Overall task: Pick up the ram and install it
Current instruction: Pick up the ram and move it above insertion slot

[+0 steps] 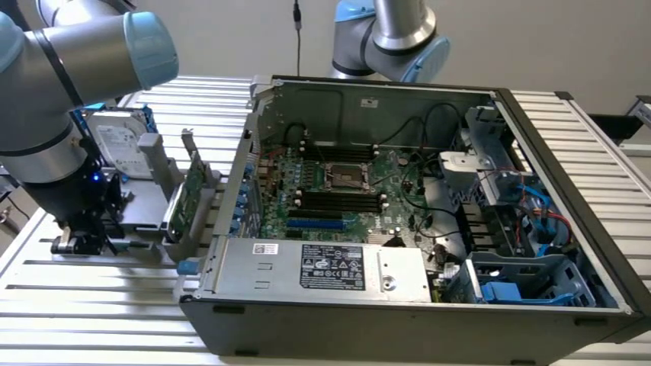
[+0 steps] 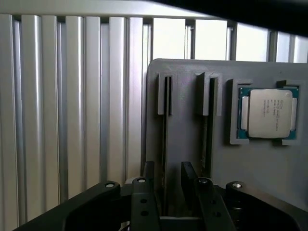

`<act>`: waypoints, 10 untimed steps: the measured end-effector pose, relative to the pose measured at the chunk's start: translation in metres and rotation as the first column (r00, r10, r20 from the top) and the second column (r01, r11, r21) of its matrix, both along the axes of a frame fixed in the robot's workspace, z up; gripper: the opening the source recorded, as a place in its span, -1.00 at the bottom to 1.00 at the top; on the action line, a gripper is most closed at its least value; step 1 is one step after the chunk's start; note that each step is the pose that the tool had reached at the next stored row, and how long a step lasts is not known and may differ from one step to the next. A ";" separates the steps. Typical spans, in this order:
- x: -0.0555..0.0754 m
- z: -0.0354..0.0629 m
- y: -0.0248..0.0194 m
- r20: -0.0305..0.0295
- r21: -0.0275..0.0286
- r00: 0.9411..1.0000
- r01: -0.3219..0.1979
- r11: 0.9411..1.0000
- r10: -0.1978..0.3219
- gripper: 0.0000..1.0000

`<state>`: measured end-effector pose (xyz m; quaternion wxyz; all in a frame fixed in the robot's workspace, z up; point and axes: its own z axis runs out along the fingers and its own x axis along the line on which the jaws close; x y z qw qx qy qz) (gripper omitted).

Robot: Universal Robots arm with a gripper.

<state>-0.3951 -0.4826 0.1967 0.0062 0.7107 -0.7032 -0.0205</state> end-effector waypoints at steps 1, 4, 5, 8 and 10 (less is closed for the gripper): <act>0.000 0.0000 0.0000 0.000 0.001 1.000 0.000 1.000 0.000 -0.27; 0.000 -0.0001 0.0000 0.000 0.002 1.000 0.000 1.000 0.000 -0.44; 0.000 -0.0001 0.0000 0.000 0.002 1.000 0.000 1.000 0.000 -0.58; 0.001 0.0000 0.0000 0.000 0.001 1.000 0.000 1.000 0.000 -0.58; 0.001 0.0000 0.0000 0.000 0.002 1.000 0.000 1.000 0.000 -0.58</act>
